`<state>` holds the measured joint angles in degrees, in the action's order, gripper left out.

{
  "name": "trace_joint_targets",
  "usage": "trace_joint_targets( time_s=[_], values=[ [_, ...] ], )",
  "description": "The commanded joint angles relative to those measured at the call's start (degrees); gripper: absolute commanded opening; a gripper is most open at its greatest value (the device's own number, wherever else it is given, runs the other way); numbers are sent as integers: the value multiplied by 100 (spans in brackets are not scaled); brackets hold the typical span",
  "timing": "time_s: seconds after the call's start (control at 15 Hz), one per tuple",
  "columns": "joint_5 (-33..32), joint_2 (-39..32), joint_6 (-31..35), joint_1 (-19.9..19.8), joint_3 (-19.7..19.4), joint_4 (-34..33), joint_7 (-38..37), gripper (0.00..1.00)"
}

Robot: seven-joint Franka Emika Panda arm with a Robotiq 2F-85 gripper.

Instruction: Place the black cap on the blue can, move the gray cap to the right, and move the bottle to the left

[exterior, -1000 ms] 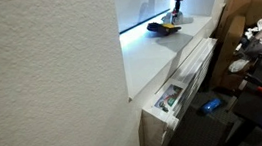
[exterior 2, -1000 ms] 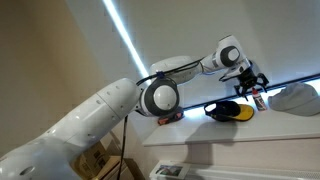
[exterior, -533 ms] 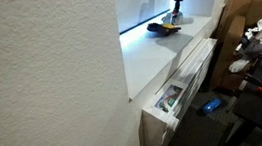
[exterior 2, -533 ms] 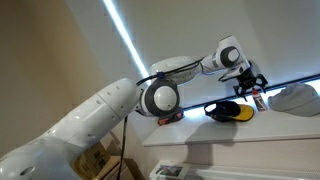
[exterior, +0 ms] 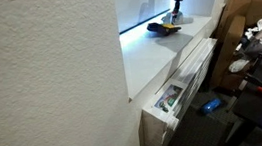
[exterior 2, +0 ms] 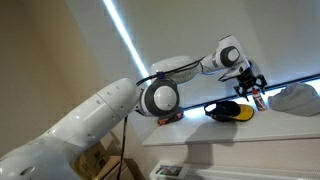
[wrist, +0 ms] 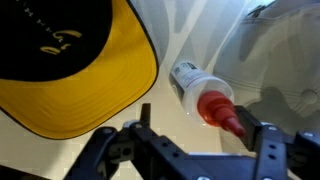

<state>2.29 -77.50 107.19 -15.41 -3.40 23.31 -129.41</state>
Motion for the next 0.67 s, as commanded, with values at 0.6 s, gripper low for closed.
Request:
trace_joint_targets(
  time_s=[0.6],
  values=[
    [-62,46,470,-160,-56,-164,377,16]
  ],
)
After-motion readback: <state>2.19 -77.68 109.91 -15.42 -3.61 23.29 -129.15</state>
